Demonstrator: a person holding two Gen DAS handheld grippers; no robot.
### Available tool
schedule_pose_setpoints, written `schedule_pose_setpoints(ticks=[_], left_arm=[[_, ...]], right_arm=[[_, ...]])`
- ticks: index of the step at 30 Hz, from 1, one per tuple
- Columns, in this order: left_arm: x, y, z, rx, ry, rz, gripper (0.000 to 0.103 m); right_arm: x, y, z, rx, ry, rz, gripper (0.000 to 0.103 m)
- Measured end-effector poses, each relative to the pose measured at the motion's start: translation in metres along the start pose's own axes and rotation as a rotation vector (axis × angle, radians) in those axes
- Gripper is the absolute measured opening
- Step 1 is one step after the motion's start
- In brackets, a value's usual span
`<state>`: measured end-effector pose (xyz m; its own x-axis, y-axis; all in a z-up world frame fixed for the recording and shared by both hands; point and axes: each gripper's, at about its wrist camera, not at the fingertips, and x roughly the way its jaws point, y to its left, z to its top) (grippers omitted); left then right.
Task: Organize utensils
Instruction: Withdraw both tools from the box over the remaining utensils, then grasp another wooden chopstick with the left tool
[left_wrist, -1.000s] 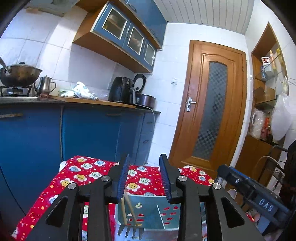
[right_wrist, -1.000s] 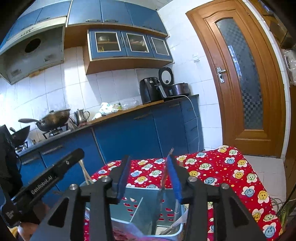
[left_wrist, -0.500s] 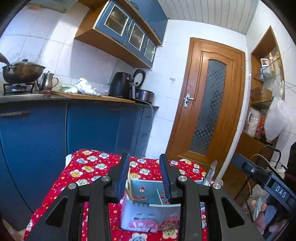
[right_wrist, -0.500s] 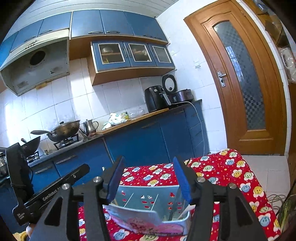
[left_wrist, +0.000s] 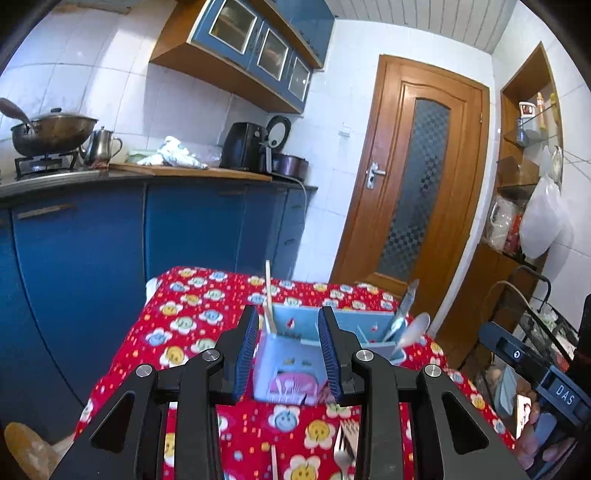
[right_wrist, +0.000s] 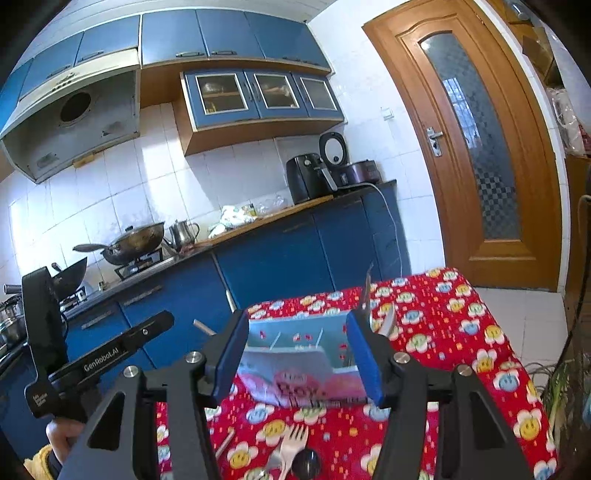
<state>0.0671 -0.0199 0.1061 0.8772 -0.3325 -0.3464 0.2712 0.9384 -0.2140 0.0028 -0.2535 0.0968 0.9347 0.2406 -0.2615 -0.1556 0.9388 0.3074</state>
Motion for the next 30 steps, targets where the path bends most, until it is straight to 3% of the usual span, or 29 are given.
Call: schedule_pose_setpoints(ticks=[30], left_arm=[[0.0, 0.01, -0.067, 0.017, 0.322, 0.042, 0.034]], right_arm=[[-0.022, -0.031, -0.079, 0.093, 0.208, -0.097, 0.058]])
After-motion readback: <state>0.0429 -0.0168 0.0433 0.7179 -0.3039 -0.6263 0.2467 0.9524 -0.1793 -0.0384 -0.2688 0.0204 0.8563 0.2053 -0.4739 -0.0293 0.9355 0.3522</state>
